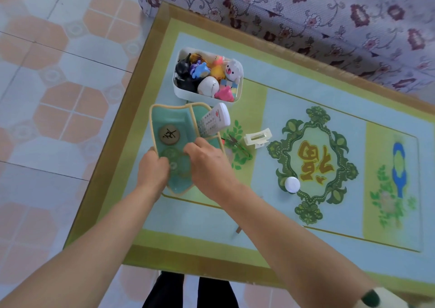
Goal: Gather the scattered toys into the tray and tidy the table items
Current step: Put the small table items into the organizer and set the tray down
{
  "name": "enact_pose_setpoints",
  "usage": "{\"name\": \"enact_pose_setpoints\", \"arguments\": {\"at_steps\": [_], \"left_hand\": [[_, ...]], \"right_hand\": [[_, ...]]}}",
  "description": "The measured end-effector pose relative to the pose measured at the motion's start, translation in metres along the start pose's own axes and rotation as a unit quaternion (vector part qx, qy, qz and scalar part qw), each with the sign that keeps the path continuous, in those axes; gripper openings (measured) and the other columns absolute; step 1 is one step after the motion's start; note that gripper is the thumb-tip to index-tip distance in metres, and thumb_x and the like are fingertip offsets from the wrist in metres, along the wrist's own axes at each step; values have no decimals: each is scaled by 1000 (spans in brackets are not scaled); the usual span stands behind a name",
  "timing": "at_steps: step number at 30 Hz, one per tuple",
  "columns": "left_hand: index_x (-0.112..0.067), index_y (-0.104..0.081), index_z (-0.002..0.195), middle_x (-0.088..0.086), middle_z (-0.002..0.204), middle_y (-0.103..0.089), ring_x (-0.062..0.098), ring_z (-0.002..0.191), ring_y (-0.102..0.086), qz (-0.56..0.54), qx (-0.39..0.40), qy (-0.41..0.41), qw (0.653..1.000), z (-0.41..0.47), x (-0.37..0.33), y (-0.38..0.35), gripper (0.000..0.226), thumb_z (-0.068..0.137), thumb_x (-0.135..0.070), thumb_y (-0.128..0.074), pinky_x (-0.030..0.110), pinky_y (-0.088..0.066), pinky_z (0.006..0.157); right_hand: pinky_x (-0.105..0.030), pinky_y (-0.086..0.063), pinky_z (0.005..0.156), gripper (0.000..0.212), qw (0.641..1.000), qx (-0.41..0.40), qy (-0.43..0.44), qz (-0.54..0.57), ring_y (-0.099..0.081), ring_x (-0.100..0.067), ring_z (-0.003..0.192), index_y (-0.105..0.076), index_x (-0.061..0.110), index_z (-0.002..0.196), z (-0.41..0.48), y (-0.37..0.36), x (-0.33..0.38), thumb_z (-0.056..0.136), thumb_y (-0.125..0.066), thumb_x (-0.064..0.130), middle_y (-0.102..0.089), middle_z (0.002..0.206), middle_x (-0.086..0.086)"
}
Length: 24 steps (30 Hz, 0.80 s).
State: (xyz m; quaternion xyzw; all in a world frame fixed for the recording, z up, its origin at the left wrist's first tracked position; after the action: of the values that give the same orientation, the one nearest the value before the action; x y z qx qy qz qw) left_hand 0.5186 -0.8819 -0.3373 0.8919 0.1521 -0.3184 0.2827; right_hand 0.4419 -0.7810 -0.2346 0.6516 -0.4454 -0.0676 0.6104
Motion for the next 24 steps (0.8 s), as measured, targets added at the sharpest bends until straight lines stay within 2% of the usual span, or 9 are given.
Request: {"name": "enact_pose_setpoints", "arguments": {"at_steps": [3,6,10,13,15,18,21,24], "left_hand": [[-8,-55,98,11,94,-61,31,82,-56,13,-29,17,999,4,8,5,21,84,-4,-40,36,-45,67],[-12,-56,98,8,94,-61,23,76,-56,7,-35,21,999,7,13,4,22,87,-5,-39,32,-41,63],[-15,-56,98,6,95,-61,22,77,-54,11,-35,16,999,10,16,0,23,88,-5,-39,31,-39,63],[-14,-56,98,6,93,-61,20,75,-54,7,-35,13,999,11,19,-2,23,88,-3,-39,29,-39,58],[-14,-57,99,4,91,-61,15,73,-54,-2,-34,9,999,11,21,-3,25,87,-2,-39,27,-39,55],[-13,-58,97,0,81,-59,12,70,-53,-7,-40,1,999,9,23,2,25,87,0,-39,26,-37,52],[-16,-58,91,-7,74,-58,11,67,-52,-2,-50,-7,999,7,26,11,25,87,-1,-40,25,-35,52],[-18,-59,86,-8,72,-58,12,65,-53,-2,-56,-10,998,6,26,17,26,86,0,-41,24,-35,50]], "right_hand": [[-44,-47,64,19,995,-92,-20,31,-56,-36,71,-61,2,91,-17,27,-24,82,-47,-7,-59,95,-11],[-40,-48,67,21,982,-147,-101,66,-57,-33,73,-64,3,94,-24,37,-73,87,-45,-5,-61,93,-11],[-37,-46,77,25,973,-89,-208,48,-56,-30,89,-64,3,101,-11,8,-135,91,-41,-1,-61,99,-11],[-39,-48,82,24,964,-38,-257,62,-57,-31,97,-60,4,111,5,-23,-161,92,-45,7,-62,107,-14],[-40,-48,83,33,967,-7,-245,76,-58,-33,100,-53,9,124,19,-43,-161,91,-51,13,-61,112,-15],[-38,-48,78,49,982,50,-166,71,-59,-33,89,-42,24,135,41,-70,-146,88,-58,20,-50,112,-14],[-45,-51,82,32,981,89,-150,86,-58,-38,91,-50,21,122,56,-91,-140,91,-55,27,-42,117,-15],[-40,-53,74,28,987,100,-122,12,-56,-29,77,-56,19,109,63,-97,-136,85,-63,31,-40,111,-10]]}}
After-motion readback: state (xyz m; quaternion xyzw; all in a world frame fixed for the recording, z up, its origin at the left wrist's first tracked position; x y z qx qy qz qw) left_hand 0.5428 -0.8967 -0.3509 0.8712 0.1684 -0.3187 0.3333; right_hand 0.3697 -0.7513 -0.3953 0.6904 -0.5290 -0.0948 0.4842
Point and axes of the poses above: each hand's wrist, its own z-axis towards the middle knuckle, its own y-axis out of the back of the hand, x = y × z, the point moved 9 cm from there along z, towards the middle knuckle
